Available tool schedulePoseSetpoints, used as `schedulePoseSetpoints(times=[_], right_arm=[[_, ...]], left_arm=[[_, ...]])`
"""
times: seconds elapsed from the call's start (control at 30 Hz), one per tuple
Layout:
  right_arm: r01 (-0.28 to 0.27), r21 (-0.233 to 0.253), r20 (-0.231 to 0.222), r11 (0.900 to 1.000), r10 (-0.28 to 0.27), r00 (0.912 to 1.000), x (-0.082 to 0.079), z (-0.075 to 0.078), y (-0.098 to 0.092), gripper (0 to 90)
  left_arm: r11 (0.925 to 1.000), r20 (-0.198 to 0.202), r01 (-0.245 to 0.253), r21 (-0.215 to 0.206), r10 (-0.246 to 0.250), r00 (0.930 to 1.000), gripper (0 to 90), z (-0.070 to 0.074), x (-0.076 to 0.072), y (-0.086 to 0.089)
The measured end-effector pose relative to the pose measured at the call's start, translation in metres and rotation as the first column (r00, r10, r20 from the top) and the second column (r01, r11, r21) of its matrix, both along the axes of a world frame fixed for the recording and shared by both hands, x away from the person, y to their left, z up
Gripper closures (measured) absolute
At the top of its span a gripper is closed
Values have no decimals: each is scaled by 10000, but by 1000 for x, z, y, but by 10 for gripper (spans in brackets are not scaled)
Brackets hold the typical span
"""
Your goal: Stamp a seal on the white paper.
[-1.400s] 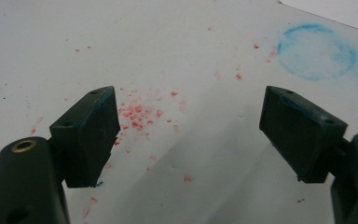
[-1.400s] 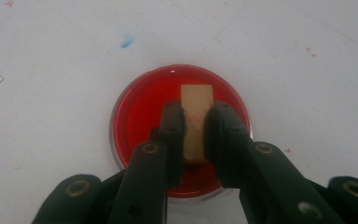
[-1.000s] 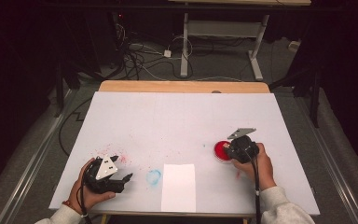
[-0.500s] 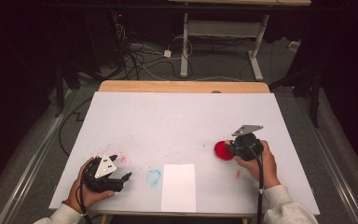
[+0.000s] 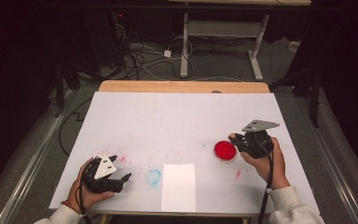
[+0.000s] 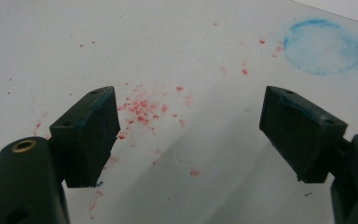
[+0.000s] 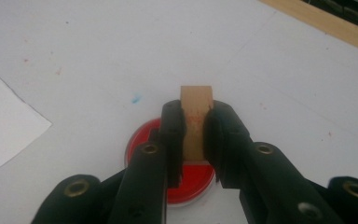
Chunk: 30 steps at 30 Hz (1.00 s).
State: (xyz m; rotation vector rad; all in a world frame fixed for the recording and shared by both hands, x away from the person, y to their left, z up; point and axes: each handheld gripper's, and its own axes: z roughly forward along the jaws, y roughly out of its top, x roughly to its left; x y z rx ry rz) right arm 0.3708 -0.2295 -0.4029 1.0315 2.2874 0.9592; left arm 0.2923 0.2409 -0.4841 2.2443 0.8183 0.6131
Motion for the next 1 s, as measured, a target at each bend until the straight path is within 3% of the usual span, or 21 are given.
schedulePoseSetpoints(times=[0.33,0.6,1.0], right_arm=[[-507,478,783,9976,469,9958,-15,27,5,763],[-1129,682,1264,9913,1037,9865,-33,42,13,763],[-1988,591,1352,9783,1895,9725,-49,47,36,763]], left_arm=[[10000,-14,-70,-2,70,10000,190,-1,-2,2],[10000,77,-2,82,2,10000,190,0,-3,-1],[9998,36,23,175,-23,10000,190,0,-4,-2]])
